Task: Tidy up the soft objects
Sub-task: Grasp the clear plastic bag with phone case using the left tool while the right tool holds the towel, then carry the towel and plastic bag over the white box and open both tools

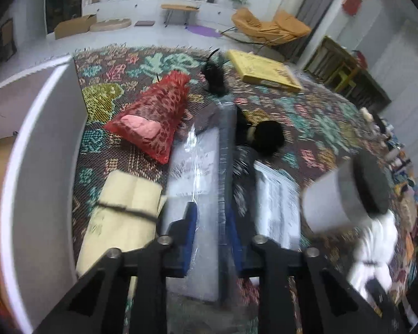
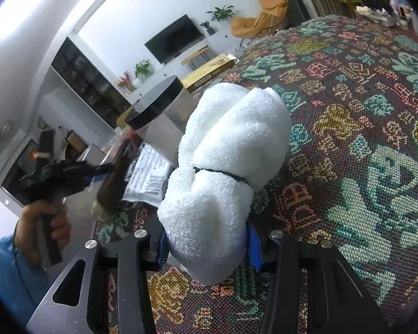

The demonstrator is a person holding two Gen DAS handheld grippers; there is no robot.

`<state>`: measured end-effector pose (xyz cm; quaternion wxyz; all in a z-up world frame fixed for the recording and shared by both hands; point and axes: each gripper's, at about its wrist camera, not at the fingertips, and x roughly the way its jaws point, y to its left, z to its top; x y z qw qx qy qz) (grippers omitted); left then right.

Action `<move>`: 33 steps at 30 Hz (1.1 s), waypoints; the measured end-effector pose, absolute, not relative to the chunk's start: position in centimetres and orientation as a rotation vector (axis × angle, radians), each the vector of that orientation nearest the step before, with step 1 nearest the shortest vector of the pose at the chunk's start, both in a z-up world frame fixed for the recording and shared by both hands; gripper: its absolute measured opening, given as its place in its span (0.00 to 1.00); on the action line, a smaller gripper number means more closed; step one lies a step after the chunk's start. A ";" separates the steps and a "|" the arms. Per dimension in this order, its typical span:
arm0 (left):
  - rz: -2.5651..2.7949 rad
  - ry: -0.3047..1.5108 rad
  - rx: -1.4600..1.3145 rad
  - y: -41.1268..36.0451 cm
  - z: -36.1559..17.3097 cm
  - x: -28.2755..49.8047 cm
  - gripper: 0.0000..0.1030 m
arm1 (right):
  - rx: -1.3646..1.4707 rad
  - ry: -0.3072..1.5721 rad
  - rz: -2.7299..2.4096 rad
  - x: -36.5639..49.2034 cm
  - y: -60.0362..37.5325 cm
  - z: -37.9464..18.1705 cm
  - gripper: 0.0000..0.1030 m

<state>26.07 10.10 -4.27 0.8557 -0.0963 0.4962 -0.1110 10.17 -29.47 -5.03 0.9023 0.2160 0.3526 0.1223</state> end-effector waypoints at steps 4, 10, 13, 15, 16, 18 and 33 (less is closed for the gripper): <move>-0.314 1.027 -0.241 10.0 -2.1 21.9 0.18 | 0.467 0.722 0.239 10.1 -30.0 -5.1 0.46; -0.374 1.053 0.065 5.1 -2.8 15.1 0.20 | 0.489 0.737 0.227 10.3 -30.4 -5.4 0.46; -0.426 1.083 0.179 2.9 -4.6 13.0 0.36 | 0.486 0.732 0.227 10.0 -30.3 -5.2 0.46; -0.411 1.093 0.186 2.5 -5.3 12.5 0.68 | 0.486 0.731 0.227 10.0 -30.3 -5.2 0.46; -0.392 1.070 0.173 2.7 -5.2 12.3 0.74 | 0.487 0.732 0.227 10.0 -30.3 -5.2 0.46; -0.359 1.036 0.156 3.0 -5.0 12.1 0.82 | 0.491 0.738 0.228 10.1 -30.3 -5.3 0.46; -0.271 1.100 0.227 1.9 -9.6 13.7 0.79 | 0.484 0.782 0.227 10.6 -30.0 -5.8 0.46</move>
